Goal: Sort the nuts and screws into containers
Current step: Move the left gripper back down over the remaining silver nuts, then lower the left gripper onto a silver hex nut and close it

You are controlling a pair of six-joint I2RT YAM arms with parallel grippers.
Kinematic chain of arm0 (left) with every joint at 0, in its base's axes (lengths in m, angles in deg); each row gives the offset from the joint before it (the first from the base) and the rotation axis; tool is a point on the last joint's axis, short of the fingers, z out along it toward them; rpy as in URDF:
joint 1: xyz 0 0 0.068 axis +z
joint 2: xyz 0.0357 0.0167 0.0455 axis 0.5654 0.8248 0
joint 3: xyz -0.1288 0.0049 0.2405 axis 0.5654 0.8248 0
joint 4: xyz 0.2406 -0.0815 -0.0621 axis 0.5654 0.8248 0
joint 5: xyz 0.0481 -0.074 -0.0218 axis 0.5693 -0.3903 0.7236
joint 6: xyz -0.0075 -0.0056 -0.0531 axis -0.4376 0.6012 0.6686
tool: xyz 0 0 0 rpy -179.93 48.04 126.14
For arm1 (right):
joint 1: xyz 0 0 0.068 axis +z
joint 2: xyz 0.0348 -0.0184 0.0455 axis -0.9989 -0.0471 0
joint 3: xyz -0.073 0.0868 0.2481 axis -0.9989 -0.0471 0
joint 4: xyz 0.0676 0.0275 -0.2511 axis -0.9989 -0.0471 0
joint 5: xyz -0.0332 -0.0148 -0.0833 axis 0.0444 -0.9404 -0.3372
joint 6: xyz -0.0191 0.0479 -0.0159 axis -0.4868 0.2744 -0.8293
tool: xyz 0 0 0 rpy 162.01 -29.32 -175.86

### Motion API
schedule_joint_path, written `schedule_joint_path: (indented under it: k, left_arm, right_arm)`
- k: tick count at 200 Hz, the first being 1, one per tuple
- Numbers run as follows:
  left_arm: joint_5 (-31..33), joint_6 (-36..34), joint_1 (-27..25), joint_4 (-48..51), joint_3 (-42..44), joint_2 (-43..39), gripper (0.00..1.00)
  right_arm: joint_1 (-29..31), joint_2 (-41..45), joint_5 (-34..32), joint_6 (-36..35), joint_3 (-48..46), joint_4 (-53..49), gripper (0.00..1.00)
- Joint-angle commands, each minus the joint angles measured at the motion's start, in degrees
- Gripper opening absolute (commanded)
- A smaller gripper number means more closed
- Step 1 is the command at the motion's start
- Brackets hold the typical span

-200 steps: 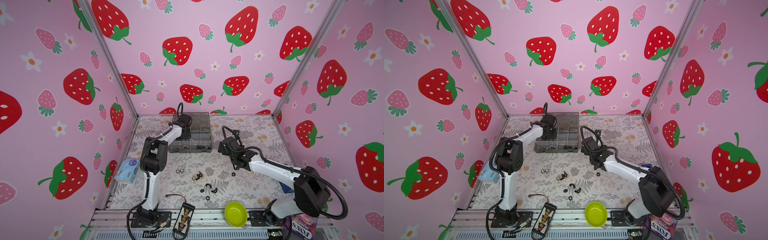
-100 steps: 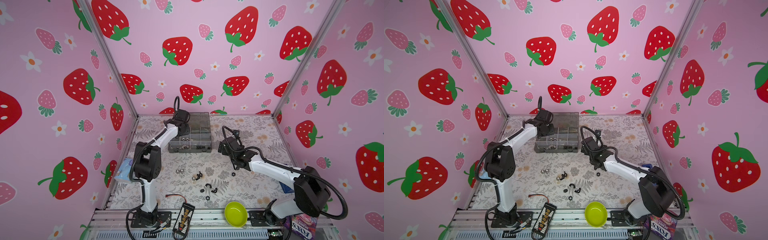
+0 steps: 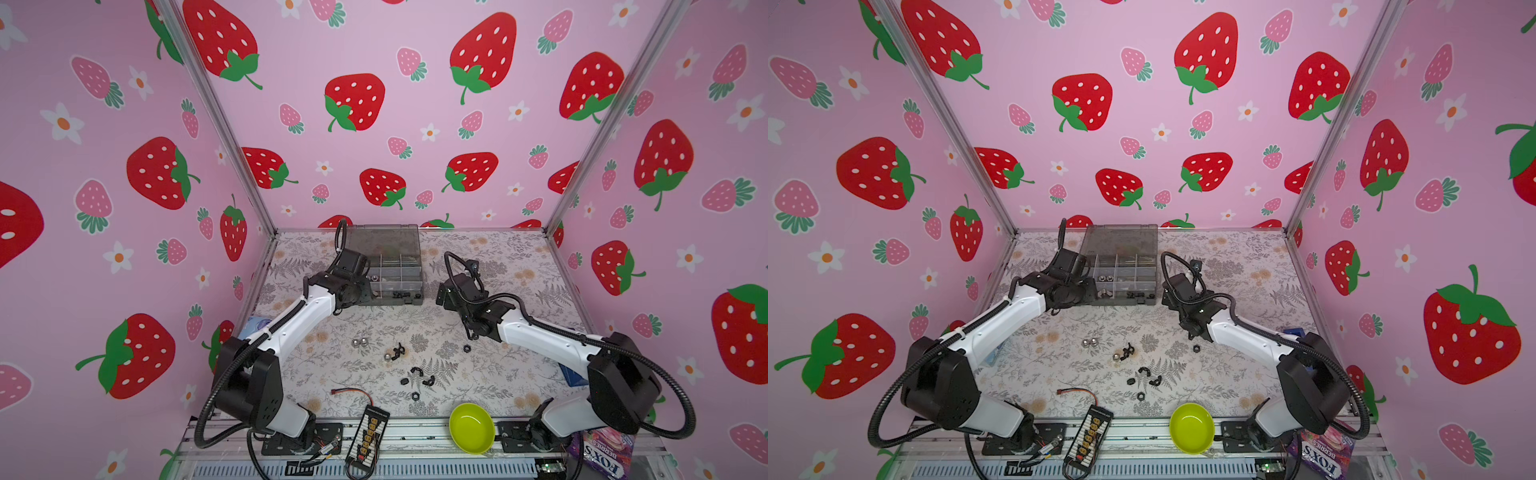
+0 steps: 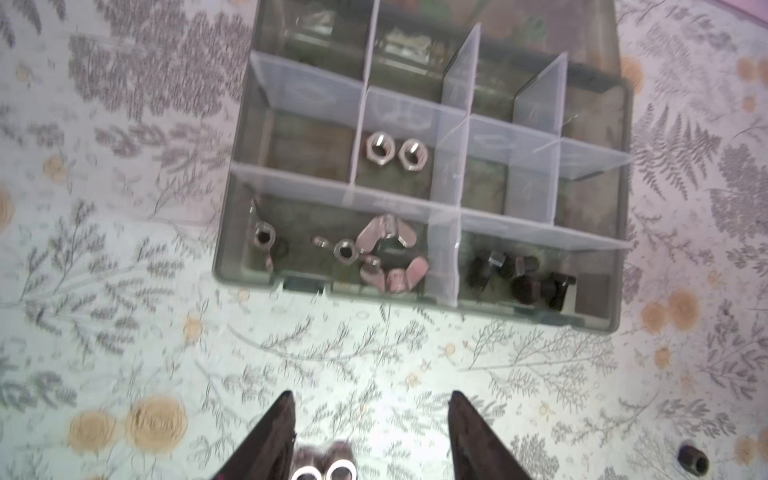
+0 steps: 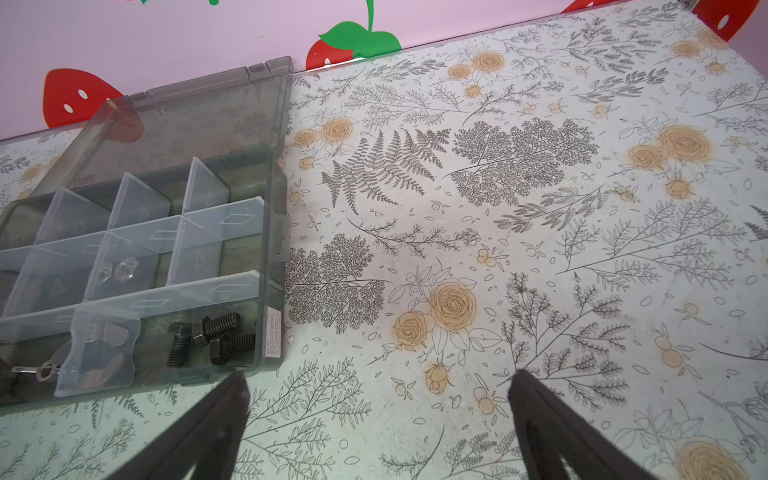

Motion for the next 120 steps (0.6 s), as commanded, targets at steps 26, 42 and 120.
schedule_joint_path:
  k: [26, 42, 120]
  left_arm:
    - [-0.2, 2.2, -1.1, 5.0, 11.2, -7.1, 0.66]
    - [-0.6, 2.1, -2.0, 5.4, 14.1, -7.8, 0.68]
    - [1.3, 1.2, -6.4, 2.2, 18.1, -2.8, 0.67]
  right_arm:
    - [-0.2, 0.4, -0.1, 1.5, -0.8, 0.1, 1.00]
    - [-0.2, 0.6, 0.0, 1.4, -0.7, 0.1, 1.00]
    - [-0.2, 0.5, 0.5, 1.4, -0.1, -0.1, 1.00]
